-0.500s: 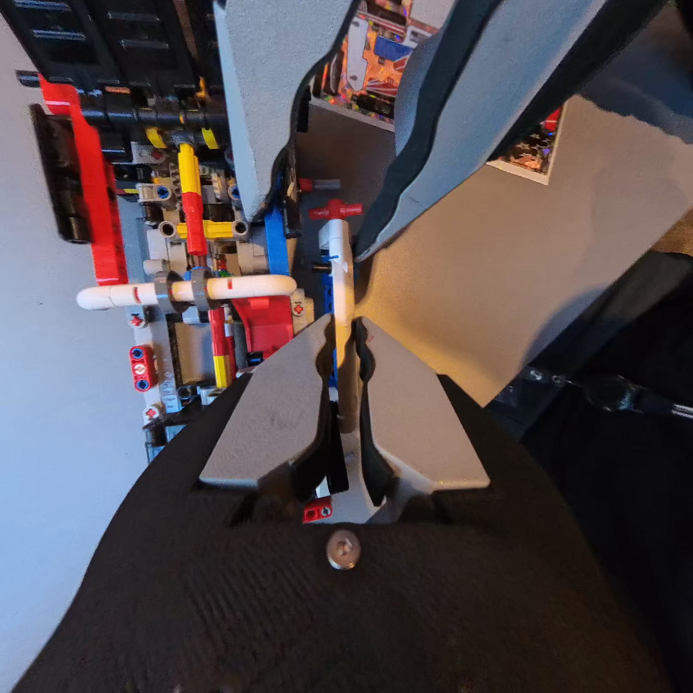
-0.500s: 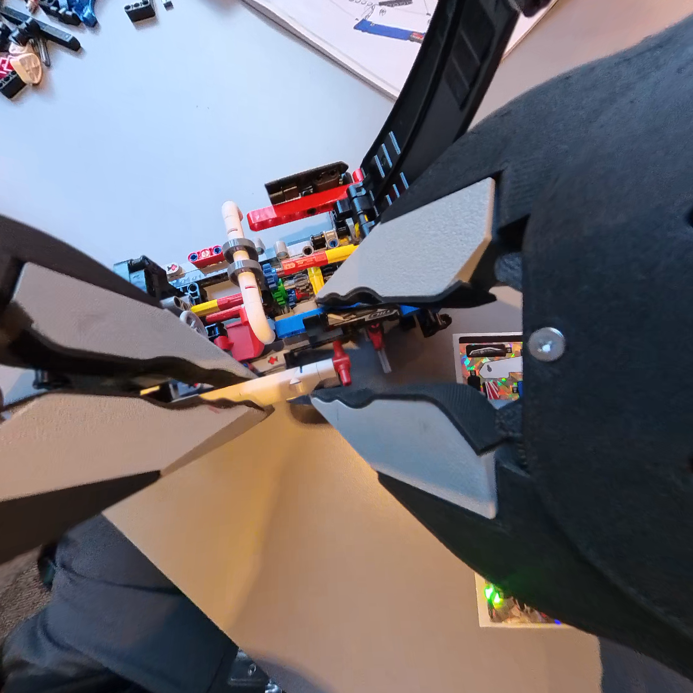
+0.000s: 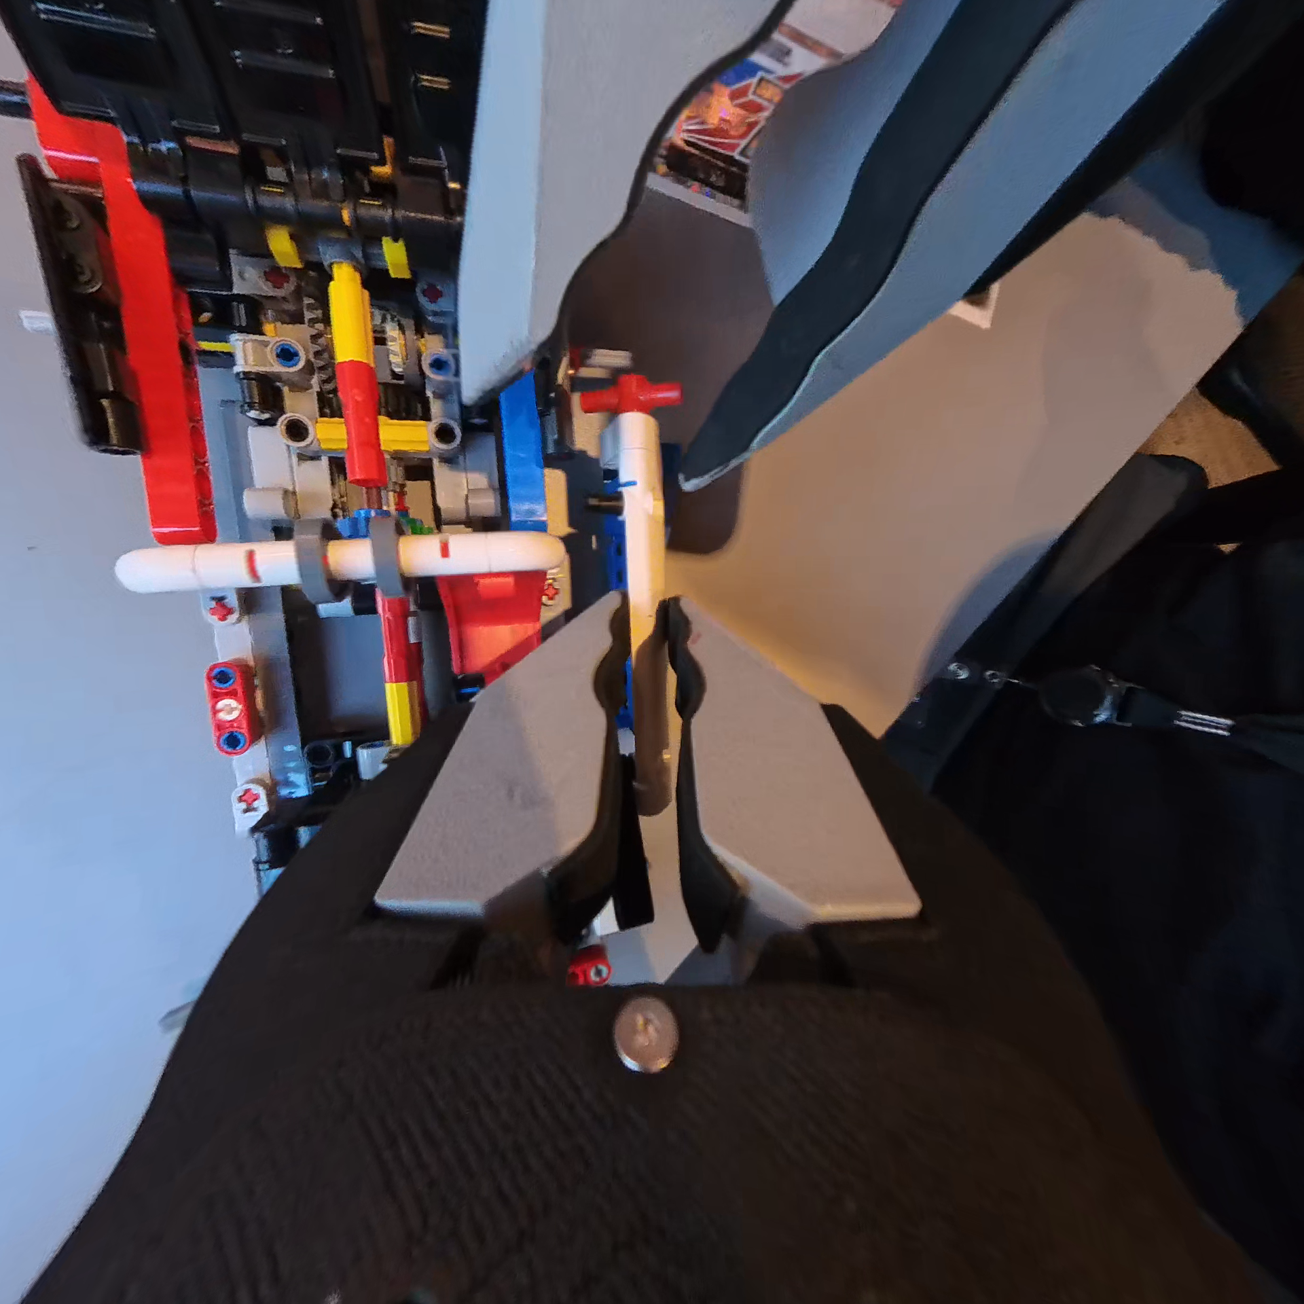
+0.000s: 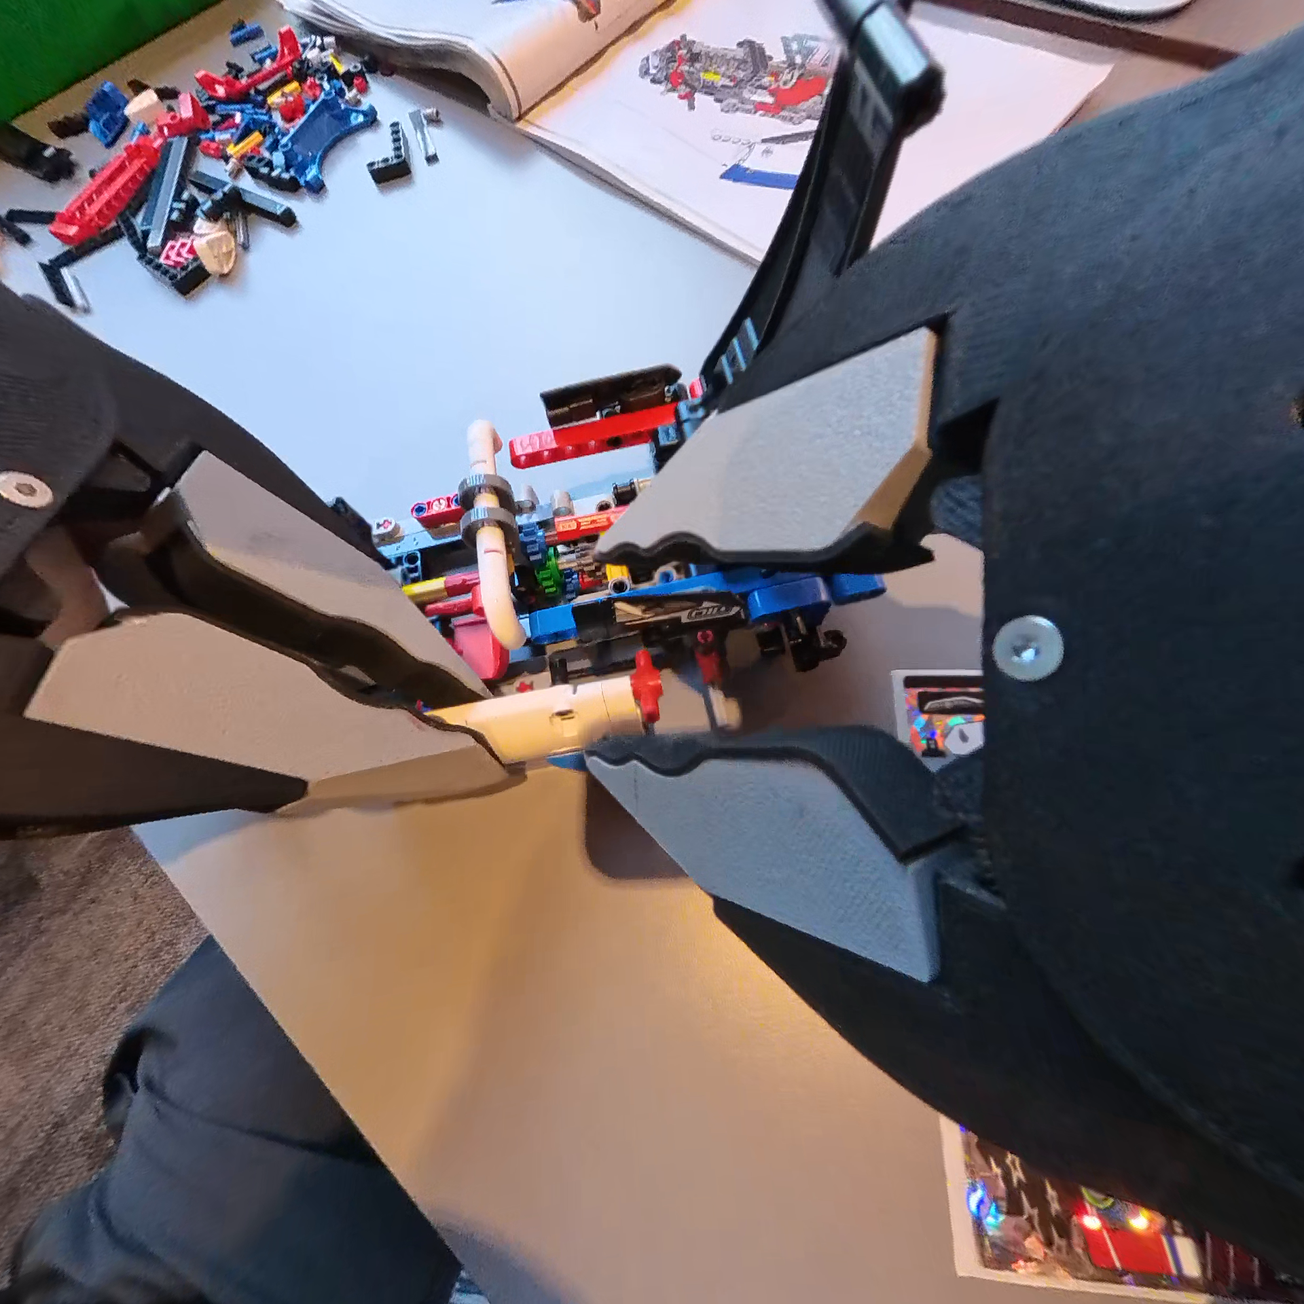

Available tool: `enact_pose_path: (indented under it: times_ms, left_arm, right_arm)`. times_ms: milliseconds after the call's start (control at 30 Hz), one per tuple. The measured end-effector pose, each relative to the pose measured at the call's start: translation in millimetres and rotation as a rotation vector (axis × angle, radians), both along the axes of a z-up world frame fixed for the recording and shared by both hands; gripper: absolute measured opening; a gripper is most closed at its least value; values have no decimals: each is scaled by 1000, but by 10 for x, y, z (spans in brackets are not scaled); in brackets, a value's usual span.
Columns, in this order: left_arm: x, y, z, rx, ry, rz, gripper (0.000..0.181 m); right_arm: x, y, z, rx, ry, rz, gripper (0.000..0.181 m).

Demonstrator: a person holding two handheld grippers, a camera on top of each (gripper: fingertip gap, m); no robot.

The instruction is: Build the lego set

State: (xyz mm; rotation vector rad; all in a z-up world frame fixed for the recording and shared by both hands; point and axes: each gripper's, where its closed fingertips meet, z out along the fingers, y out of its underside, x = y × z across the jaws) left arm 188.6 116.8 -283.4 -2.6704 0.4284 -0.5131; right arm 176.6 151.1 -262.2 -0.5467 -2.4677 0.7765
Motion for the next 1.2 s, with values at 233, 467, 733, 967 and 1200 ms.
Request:
enact_pose_path:
  times_ms: [233, 467, 733, 967, 1200]
  left_arm:
    - [-33, -42, 44, -61, -171, 35, 7]
    - [-62, -124, 18, -93, -153, 45, 7]
    - [-42, -154, 50, -46, -109, 94, 7]
    - [1, -260, -9, 10, 101, 11, 7]
    - [281, -227, -24, 32, 44, -45, 6]
  right_arm:
    - [-34, -88, -90, 17, -44, 6, 48]
    - [-76, -189, -50, -62, -73, 10, 57]
    - [-61, -167, -129, -20, -109, -4, 54]
    - [253, -94, -130, 31, -278, -41, 59]
    - [518, -193, -127, 49, -440, -108, 72]
